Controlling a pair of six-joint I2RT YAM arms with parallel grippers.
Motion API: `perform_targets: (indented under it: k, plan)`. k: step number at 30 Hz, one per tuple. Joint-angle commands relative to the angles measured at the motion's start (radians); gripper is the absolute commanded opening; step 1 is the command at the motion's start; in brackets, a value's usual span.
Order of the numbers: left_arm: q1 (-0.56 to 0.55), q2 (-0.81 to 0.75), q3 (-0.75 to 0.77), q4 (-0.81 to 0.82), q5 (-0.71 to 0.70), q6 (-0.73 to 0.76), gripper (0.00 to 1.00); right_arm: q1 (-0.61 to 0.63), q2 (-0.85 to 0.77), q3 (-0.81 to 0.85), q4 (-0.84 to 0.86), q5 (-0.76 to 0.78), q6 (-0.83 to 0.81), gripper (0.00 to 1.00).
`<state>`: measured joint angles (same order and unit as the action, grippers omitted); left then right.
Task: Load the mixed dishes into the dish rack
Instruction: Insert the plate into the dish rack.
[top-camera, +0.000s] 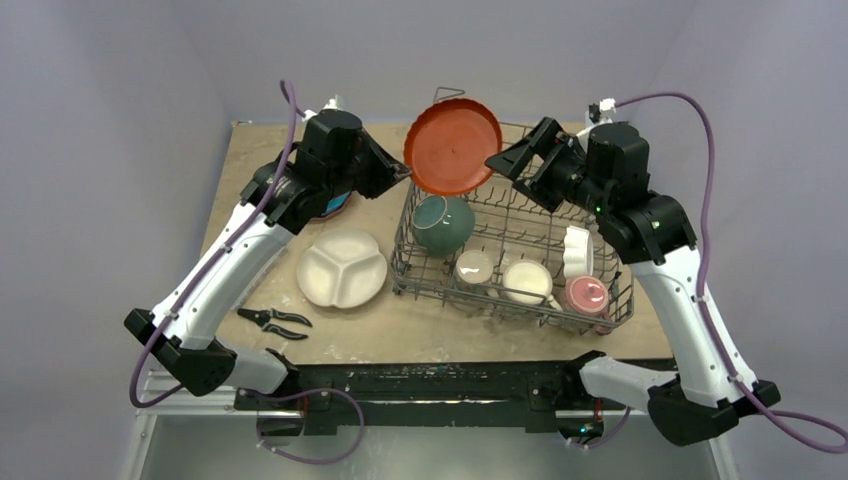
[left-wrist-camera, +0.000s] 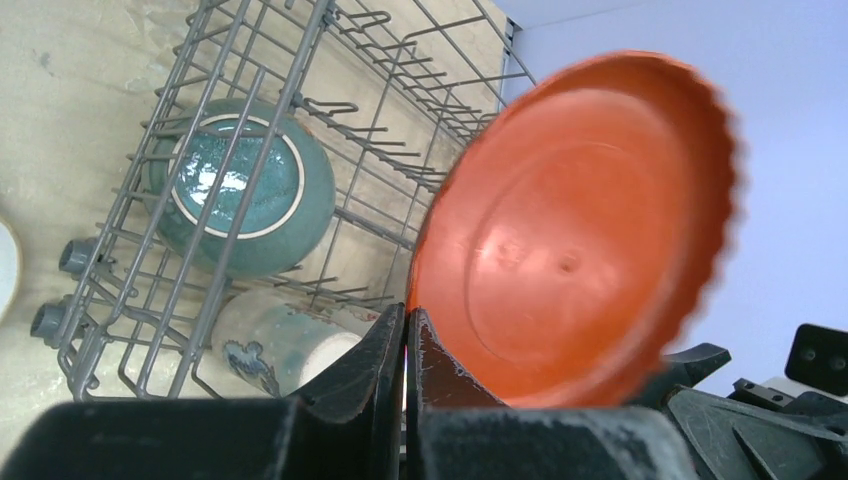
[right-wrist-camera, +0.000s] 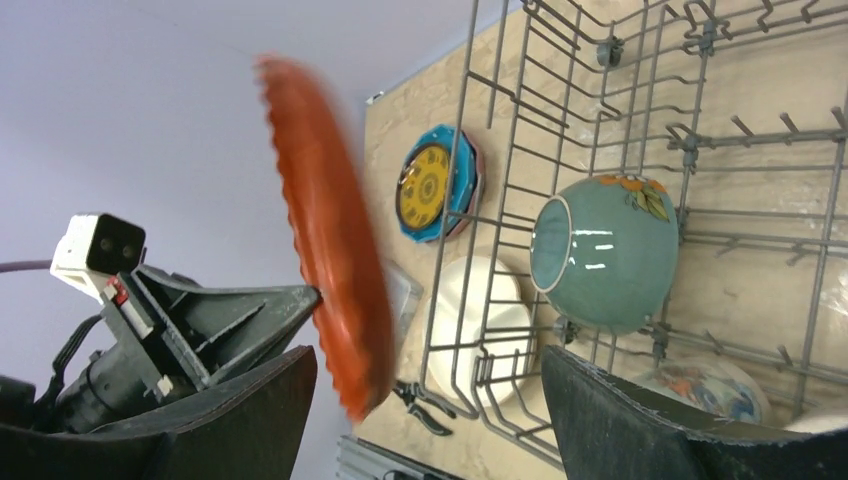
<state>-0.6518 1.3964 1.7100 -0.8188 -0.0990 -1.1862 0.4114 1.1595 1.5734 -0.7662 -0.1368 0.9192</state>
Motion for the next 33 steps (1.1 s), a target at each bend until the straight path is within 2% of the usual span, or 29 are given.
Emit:
perform_targets:
  k: [1, 6, 11, 12, 13, 15, 16, 19, 21, 26, 27, 29, 31, 32, 33]
  plan:
    - [-0.013, -0.033, -0.013, 0.061, 0.032, -0.035, 0.00, 0.000, -0.053, -0.027, 0.001, 0.083, 0.001, 0.83]
    - [-0.033, -0.013, 0.009, 0.063, 0.042, -0.027, 0.00, -0.001, -0.029, -0.010, 0.015, 0.048, -0.025, 0.82]
    - [-0.075, 0.011, -0.025, 0.123, 0.124, -0.055, 0.00, -0.001, -0.034, -0.057, -0.006, 0.079, -0.024, 0.74]
    - [-0.089, 0.013, -0.039, 0.131, 0.127, -0.058, 0.00, -0.001, -0.042, -0.072, -0.008, 0.084, -0.021, 0.70]
    - [-0.100, 0.014, -0.051, 0.137, 0.131, -0.061, 0.00, -0.002, -0.052, -0.088, -0.006, 0.083, -0.019, 0.59]
    - [-0.113, 0.014, -0.088, 0.177, 0.171, -0.061, 0.00, -0.001, -0.072, -0.117, -0.009, 0.083, -0.008, 0.18]
    - [-0.114, 0.011, -0.115, 0.212, 0.205, -0.064, 0.00, -0.001, -0.085, -0.140, -0.011, 0.086, 0.004, 0.02]
    - [-0.114, -0.013, -0.210, 0.364, 0.291, -0.067, 0.00, -0.001, -0.130, -0.192, -0.012, 0.085, 0.041, 0.00]
    - [-0.113, -0.010, -0.203, 0.386, 0.321, -0.022, 0.00, -0.001, -0.157, -0.200, -0.018, 0.106, 0.042, 0.00]
    - [-0.113, -0.012, -0.106, 0.293, 0.322, 0.133, 0.50, -0.001, -0.203, -0.131, -0.080, 0.225, 0.036, 0.00]
    - [-0.111, -0.021, -0.091, 0.269, 0.313, 0.162, 0.57, -0.002, -0.203, -0.105, -0.106, 0.262, 0.031, 0.00]
    - [-0.109, -0.047, -0.062, 0.209, 0.287, 0.227, 0.64, -0.002, -0.194, -0.045, -0.157, 0.339, 0.009, 0.00]
    - [-0.108, -0.083, -0.048, 0.148, 0.249, 0.303, 0.73, -0.001, -0.180, 0.013, -0.201, 0.412, -0.056, 0.00]
    - [-0.107, -0.100, -0.042, 0.117, 0.230, 0.357, 0.81, -0.001, -0.170, 0.039, -0.219, 0.445, -0.092, 0.00]
    - [-0.107, -0.117, -0.031, 0.086, 0.217, 0.421, 0.82, -0.002, -0.157, 0.066, -0.242, 0.478, -0.138, 0.00]
